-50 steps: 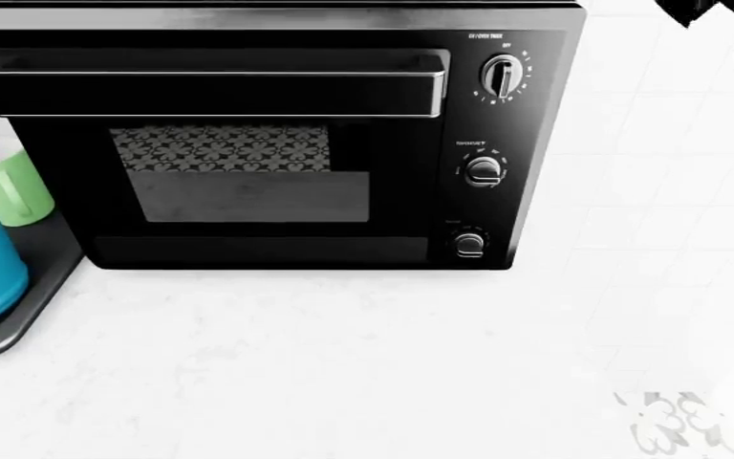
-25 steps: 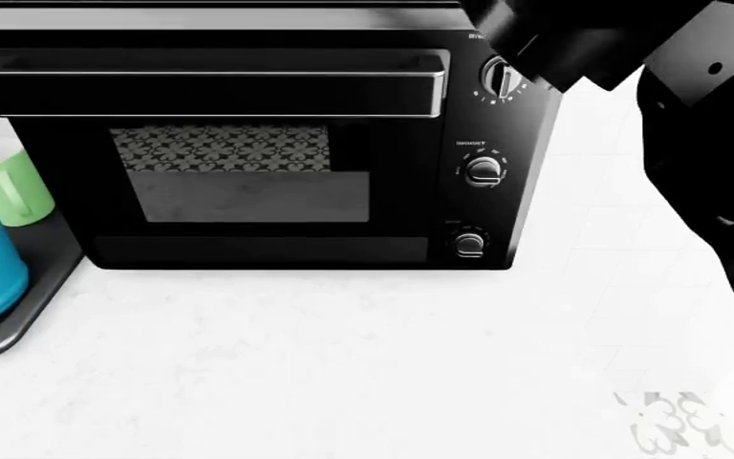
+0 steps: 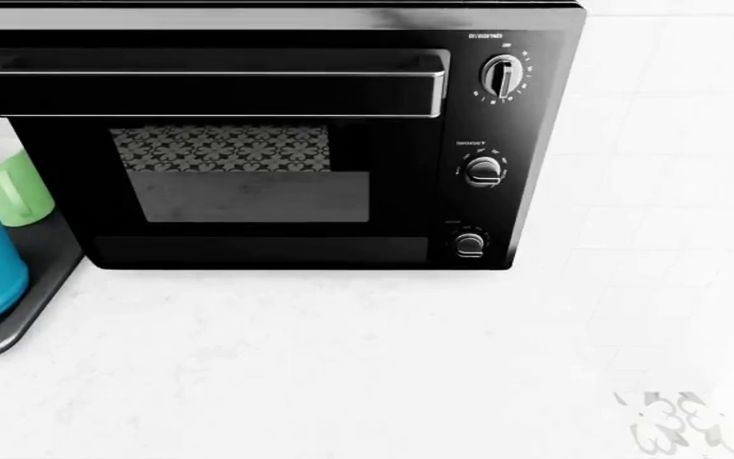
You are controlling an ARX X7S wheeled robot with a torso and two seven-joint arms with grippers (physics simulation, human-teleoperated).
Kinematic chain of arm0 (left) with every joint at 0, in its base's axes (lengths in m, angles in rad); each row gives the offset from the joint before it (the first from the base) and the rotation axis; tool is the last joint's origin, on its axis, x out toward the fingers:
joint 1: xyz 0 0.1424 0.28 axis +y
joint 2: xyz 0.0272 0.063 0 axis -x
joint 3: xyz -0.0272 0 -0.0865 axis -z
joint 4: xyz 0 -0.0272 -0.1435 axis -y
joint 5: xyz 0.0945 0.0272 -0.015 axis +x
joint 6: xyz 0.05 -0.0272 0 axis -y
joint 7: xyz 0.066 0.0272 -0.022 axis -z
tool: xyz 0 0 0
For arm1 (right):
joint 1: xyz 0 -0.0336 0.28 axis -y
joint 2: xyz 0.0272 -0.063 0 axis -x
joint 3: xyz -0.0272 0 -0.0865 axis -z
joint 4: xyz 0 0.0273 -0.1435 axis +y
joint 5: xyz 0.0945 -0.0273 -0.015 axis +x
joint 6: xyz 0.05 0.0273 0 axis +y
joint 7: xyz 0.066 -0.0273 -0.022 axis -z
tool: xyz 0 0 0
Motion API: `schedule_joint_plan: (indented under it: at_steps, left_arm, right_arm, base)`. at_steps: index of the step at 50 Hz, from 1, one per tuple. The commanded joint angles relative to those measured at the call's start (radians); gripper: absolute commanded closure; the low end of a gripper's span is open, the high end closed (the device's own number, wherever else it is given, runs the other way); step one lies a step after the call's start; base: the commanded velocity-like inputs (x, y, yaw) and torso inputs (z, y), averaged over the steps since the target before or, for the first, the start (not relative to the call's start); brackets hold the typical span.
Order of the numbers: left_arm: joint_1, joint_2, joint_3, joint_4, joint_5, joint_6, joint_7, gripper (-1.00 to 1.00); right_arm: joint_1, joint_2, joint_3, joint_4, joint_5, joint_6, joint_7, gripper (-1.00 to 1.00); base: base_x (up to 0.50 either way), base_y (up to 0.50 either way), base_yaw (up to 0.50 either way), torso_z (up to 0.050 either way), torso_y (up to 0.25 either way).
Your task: Pick the kettle from the counter and place it on the tray. Then pick the mug from the cabinet and place it on the tray. Then close the cabinet doors.
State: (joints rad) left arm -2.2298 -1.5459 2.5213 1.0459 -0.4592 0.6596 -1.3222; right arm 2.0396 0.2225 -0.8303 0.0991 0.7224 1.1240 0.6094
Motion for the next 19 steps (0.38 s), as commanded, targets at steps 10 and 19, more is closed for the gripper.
schedule_joint_plan:
  at_steps: [10,19]
  left_arm:
    - [-0.119,0.060,0.116,0.001,0.014,0.002,-0.050,-1.00]
    - [-0.123,0.117,0.125,0.001,0.030,-0.002,-0.103,-1.00]
  right_arm:
    - [0.048,0.106,0.263,-0.265,0.306,0.181,0.121,-1.00]
    - [-0.003,0.139,0.522,-0.471,0.675,0.368,0.390,-1.00]
  base:
    - [0.00,0.00,0.00,0.000,0.000]
    - [0.00,0.00,0.00,0.000,0.000]
